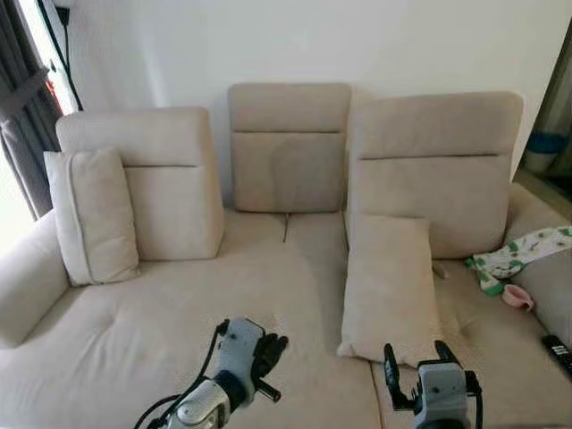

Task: Move the pillow to the sofa from floor

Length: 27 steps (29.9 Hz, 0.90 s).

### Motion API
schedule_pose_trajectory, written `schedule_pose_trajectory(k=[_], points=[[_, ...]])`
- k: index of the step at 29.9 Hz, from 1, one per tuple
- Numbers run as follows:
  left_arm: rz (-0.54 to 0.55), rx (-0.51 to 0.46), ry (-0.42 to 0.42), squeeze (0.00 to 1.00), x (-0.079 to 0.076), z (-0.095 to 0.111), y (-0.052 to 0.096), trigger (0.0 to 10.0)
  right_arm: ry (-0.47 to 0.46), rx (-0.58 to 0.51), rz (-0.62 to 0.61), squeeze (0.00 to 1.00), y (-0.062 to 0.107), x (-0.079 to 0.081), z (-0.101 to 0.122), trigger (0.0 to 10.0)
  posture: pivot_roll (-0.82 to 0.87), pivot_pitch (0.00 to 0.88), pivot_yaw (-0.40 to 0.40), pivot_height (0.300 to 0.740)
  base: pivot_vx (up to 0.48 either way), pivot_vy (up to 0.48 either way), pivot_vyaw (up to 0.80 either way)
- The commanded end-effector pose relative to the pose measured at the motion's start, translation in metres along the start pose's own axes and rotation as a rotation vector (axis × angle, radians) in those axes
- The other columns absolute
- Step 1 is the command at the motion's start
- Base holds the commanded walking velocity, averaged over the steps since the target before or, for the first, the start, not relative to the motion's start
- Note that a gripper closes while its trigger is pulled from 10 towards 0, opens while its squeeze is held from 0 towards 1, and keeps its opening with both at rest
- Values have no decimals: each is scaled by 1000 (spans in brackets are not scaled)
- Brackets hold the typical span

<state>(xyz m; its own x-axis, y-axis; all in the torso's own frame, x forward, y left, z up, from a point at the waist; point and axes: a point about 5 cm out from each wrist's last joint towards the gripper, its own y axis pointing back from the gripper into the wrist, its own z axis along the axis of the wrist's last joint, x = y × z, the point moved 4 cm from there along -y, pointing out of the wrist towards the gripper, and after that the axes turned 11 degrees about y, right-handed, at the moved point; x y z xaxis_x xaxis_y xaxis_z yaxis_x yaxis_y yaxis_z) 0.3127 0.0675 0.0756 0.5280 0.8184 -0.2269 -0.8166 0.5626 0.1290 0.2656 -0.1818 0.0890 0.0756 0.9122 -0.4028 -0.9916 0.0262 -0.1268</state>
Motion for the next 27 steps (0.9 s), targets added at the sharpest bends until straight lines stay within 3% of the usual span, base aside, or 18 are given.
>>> schedule_pose_trajectory(k=[1, 20, 27], points=[[11, 5, 30, 0, 3, -4, 3, 10000, -8, -1, 16, 0, 0, 4, 2, 10000, -96, 0, 86, 740, 0, 0, 0], [11, 5, 31, 0, 3, -5, 1, 10000, -6, -8, 38, 0, 0, 6, 2, 10000, -100, 0, 87, 740, 0, 0, 0], [-57, 37, -26, 0, 2, -7, 4, 10000, 102, -182, 244, 0, -7, 5, 23, 10000, -106, 0, 92, 740, 0, 0, 0]])
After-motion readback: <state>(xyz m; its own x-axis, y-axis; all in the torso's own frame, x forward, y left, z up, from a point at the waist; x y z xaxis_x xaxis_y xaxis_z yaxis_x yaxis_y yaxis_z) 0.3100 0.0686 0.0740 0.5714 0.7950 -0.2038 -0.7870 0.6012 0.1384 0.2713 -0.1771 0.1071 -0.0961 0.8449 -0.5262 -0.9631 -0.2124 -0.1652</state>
